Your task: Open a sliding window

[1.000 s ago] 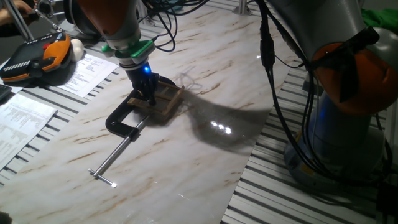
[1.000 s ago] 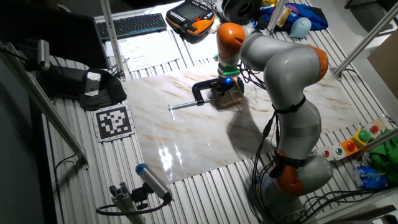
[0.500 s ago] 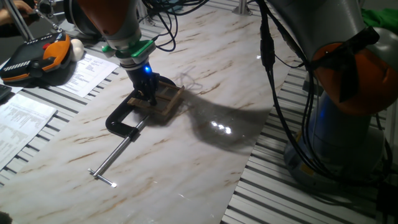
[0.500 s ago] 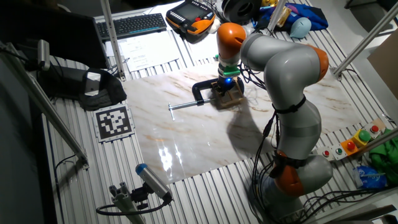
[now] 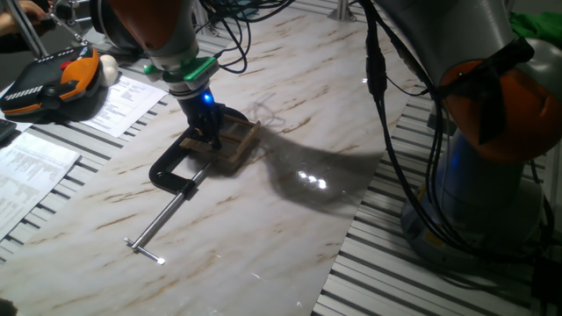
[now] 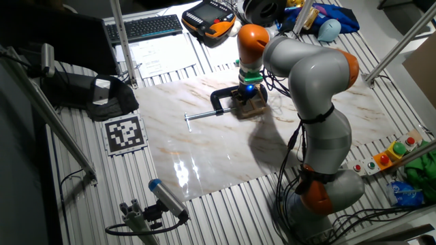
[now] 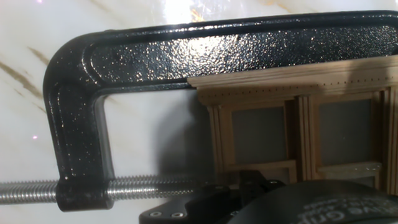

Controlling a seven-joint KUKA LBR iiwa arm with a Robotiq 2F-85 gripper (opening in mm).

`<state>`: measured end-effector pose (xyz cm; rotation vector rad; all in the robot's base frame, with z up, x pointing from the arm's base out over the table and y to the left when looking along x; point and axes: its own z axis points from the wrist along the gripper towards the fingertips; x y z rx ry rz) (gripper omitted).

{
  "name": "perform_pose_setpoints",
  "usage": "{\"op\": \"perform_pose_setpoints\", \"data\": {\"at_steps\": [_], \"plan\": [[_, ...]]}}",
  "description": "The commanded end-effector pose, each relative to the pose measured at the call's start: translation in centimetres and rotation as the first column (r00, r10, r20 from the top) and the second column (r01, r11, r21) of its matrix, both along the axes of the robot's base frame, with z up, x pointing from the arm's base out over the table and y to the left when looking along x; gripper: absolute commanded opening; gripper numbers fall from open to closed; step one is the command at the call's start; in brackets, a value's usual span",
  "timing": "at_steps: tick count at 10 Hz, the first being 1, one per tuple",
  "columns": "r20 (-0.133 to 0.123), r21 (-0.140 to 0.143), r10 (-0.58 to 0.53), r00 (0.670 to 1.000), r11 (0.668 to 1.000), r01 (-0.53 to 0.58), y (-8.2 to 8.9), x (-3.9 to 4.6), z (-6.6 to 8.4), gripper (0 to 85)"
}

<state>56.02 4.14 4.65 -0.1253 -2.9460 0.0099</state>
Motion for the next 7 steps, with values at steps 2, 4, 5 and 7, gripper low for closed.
{"op": "perform_pose_setpoints", "data": {"at_steps": [2,4,5,7], "plan": [[0.000,0.002,-0.002,1.000,1.000,0.002,0.06,0.04,-0.18,0.0],[0.000,0.002,-0.002,1.000,1.000,0.002,0.09,0.10,-0.17,0.0],[-0.001,0.001,-0.002,1.000,1.000,0.002,0.09,0.20,-0.11,0.0],[0.000,0.000,-0.003,1.000,1.000,0.003,0.14,0.28,-0.19,0.0]]}}
